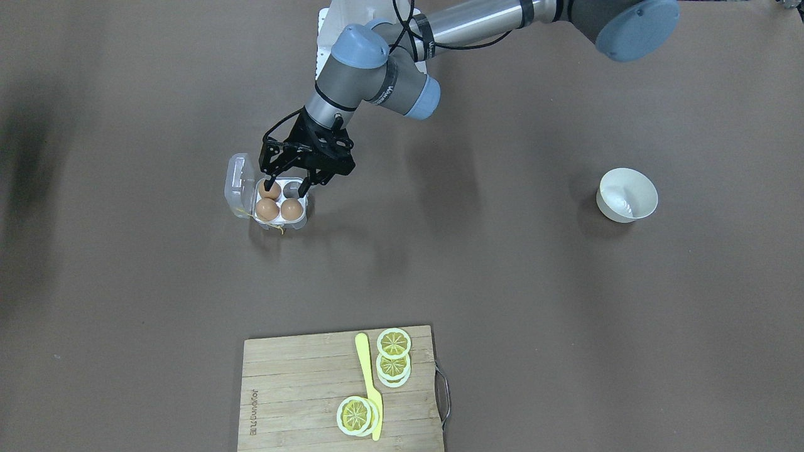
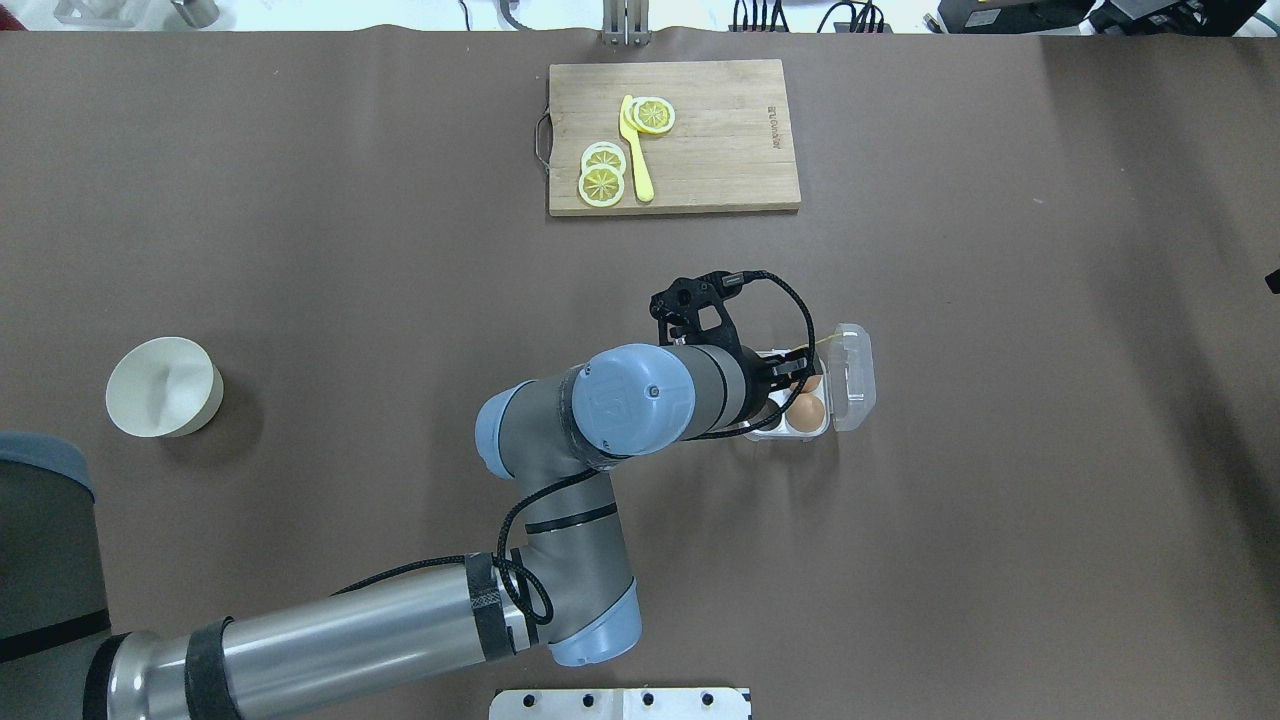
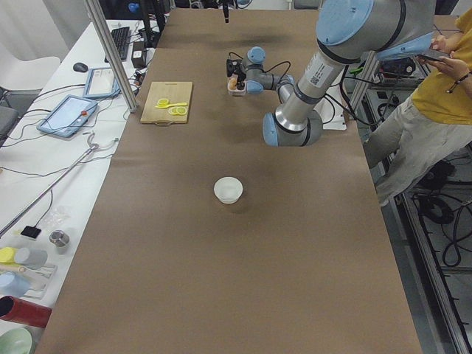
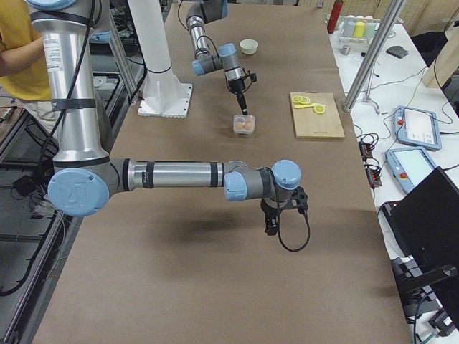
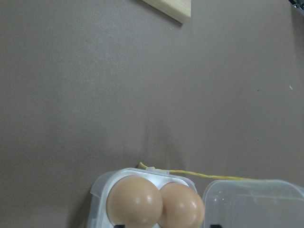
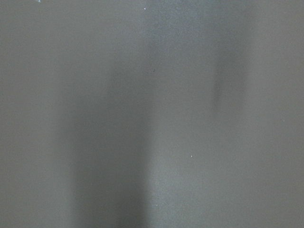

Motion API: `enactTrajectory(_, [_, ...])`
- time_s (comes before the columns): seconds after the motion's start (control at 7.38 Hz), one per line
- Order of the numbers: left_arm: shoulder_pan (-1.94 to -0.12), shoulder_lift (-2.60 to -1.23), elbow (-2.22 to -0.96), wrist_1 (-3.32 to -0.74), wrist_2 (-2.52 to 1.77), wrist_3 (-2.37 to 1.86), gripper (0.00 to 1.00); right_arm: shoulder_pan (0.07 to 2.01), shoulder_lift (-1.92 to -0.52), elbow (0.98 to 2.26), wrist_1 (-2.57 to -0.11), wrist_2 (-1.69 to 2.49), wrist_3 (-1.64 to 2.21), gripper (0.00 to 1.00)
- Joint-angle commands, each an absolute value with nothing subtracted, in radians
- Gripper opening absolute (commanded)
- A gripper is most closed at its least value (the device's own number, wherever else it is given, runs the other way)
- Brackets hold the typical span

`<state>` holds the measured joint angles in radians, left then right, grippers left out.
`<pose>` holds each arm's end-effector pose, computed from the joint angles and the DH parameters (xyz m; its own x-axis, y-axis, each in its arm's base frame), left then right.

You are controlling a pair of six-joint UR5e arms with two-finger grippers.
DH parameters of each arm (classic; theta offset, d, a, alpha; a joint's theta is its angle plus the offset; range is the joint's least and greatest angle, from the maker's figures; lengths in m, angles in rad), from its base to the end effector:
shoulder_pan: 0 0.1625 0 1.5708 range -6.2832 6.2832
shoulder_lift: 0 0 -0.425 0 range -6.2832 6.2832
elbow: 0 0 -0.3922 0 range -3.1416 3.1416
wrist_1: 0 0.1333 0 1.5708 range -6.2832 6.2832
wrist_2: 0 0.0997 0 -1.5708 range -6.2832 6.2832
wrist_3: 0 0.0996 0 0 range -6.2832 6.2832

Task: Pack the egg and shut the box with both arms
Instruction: 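Withdraw the left arm to rest while the right arm moves in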

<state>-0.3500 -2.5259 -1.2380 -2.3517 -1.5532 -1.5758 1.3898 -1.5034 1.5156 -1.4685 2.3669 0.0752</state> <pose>0.6868 -0.3945 0.0976 0.1549 -0.0619 -0.9860 0.3599 0.9330 -0.0020 -0.0339 -0.5304 0.6396 0.6849 -0.1322 0.7165 0.1277 0.9900 0.0606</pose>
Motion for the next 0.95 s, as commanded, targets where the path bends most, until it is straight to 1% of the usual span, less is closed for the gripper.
enactTrajectory(0.0, [-0.395, -2.525, -1.288, -2.277, -1.642, -1.560, 0.84, 1.391, -1.505, 1.516, -1.468, 2.367, 0.075, 1.00])
enactTrajectory(0.14, [-0.443, -2.519, -1.360, -2.166, -1.745, -1.559, 0.87, 1.390, -1.505, 1.516, -1.470, 2.368, 0.075, 1.00])
enactTrajectory(0.27, [-0.483, -2.505, -1.406, -2.090, -1.802, -1.524, 0.91, 1.390, -1.505, 1.516, -1.470, 2.368, 0.075, 1.00])
enactTrajectory(0.41, [-0.512, -2.449, -1.455, -2.079, -1.812, -1.464, 0.96, 1.390, -1.505, 1.516, -1.470, 2.368, 0.075, 1.00])
enactTrajectory(0.54, [-0.555, -2.387, -1.497, -2.077, -1.857, -1.413, 0.97, 1.390, -1.505, 1.511, -1.470, 2.368, 0.074, 1.00])
enactTrajectory(0.81, [-0.680, -2.327, -1.552, -2.005, -2.023, -1.352, 0.97, 1.390, -1.503, 1.517, -1.468, 2.368, 0.075, 1.00])
